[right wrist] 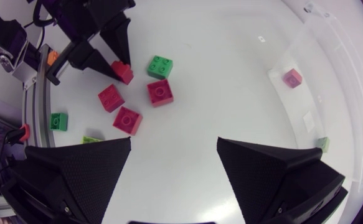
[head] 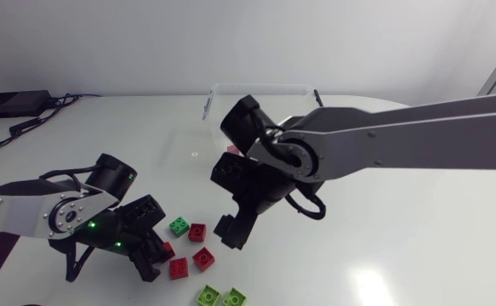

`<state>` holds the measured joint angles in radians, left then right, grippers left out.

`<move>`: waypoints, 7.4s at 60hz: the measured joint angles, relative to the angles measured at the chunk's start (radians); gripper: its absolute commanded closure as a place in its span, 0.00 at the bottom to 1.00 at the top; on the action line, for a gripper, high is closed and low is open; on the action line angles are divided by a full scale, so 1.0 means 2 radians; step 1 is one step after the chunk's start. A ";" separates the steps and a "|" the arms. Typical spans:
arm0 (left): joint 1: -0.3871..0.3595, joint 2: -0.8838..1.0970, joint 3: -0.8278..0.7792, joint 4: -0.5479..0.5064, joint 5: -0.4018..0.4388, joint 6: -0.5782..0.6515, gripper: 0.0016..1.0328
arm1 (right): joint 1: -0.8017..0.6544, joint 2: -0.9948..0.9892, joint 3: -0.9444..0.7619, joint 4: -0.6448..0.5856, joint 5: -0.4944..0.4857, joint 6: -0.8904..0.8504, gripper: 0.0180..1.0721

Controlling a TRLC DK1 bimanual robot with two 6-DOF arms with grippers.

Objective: Place the duplo bricks in the container

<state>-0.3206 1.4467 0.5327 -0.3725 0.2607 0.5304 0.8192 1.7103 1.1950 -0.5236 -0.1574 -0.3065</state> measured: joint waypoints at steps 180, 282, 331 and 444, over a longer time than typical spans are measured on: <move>0.126 -0.197 0.115 -0.143 0.060 0.055 0.73 | 0.098 0.211 0.187 -0.156 0.044 0.124 0.71; -0.005 0.178 0.484 -0.007 0.082 -0.056 0.71 | -0.126 -0.071 0.092 -0.141 0.074 0.142 0.75; -0.011 0.325 0.624 -0.002 0.057 -0.064 0.05 | -0.189 -0.019 0.218 -0.142 0.072 0.142 0.75; 0.056 0.011 0.121 -0.011 0.049 0.086 0.07 | -0.096 -0.035 0.169 -0.101 0.066 0.063 0.10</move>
<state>-0.2077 1.4689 0.7738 -0.3943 0.3595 0.7029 0.6266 1.6409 1.5322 -0.7254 -0.0257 -0.1810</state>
